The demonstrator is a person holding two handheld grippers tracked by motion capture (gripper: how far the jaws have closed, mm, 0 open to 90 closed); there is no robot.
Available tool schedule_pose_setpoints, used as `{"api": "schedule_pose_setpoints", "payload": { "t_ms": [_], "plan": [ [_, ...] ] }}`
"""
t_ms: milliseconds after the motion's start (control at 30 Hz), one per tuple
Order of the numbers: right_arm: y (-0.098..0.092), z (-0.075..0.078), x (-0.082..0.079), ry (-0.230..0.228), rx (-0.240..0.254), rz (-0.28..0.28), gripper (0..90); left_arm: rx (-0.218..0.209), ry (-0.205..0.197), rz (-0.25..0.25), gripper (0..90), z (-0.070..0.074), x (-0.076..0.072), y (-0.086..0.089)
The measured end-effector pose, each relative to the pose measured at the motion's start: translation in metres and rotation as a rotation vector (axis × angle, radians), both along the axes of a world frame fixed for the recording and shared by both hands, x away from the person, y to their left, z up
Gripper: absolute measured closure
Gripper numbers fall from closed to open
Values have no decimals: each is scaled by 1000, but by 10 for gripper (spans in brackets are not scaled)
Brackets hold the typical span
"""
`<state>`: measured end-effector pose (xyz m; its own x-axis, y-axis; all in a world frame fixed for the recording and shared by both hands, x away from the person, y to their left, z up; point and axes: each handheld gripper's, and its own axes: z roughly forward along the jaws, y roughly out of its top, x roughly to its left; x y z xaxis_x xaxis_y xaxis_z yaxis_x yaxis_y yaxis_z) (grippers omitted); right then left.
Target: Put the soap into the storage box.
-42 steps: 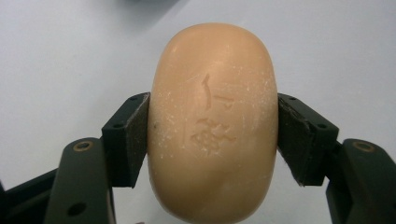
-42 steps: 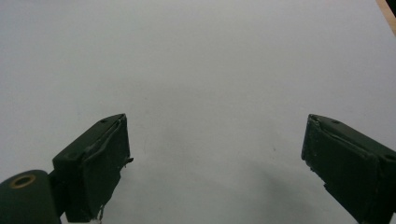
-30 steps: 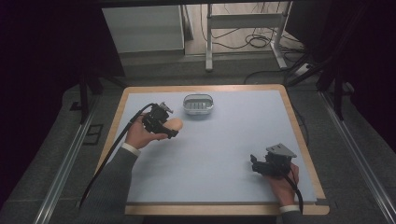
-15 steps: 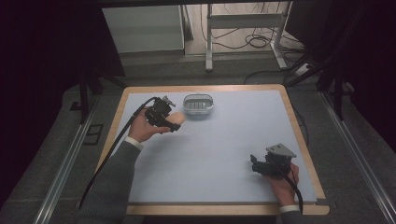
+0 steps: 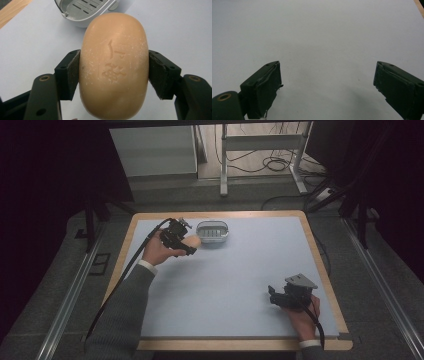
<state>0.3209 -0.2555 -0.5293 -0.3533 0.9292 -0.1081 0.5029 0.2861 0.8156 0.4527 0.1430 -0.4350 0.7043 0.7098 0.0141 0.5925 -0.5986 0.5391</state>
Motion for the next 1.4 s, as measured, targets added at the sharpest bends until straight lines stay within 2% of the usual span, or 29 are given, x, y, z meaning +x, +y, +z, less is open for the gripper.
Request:
{"api": "schedule_pose_setpoints", "payload": {
  "t_ms": [233,300,500,533,633,867,1067,1100,1200,1233,1267,1367,1400],
  "plan": [
    [0,0,0,1,2,0,76,7,-1,-9,326,0,7,-5],
    [0,0,0,0,3,-1,76,25,0,-25,326,2,10,-6],
    [0,0,0,1,-1,-1,76,40,-7,-39,326,5,18,-12],
    [0,0,0,1,0,0,76,26,-9,-32,326,5,19,-14],
    [0,0,0,1,-1,-1,76,42,-7,-42,326,5,23,-16],
    [0,0,0,-1,1,-2,76,31,-7,-50,326,6,31,-23],
    [0,0,0,-1,3,-2,76,53,-10,-59,326,7,39,-27],
    [0,0,0,0,2,-3,76,42,-13,-52,326,6,40,-28],
    [-1,0,0,1,2,-2,76,55,-5,-65,325,6,46,-29],
    [-1,0,0,1,2,-1,76,44,-8,-52,326,4,47,-31],
    [-1,0,0,1,2,-2,76,59,-4,-61,326,5,49,-31],
    [-1,0,0,2,4,-3,76,60,-1,-61,326,5,54,-32],
    [-1,0,0,1,3,-2,76,49,-3,-57,326,5,56,-33]
  ]
}}
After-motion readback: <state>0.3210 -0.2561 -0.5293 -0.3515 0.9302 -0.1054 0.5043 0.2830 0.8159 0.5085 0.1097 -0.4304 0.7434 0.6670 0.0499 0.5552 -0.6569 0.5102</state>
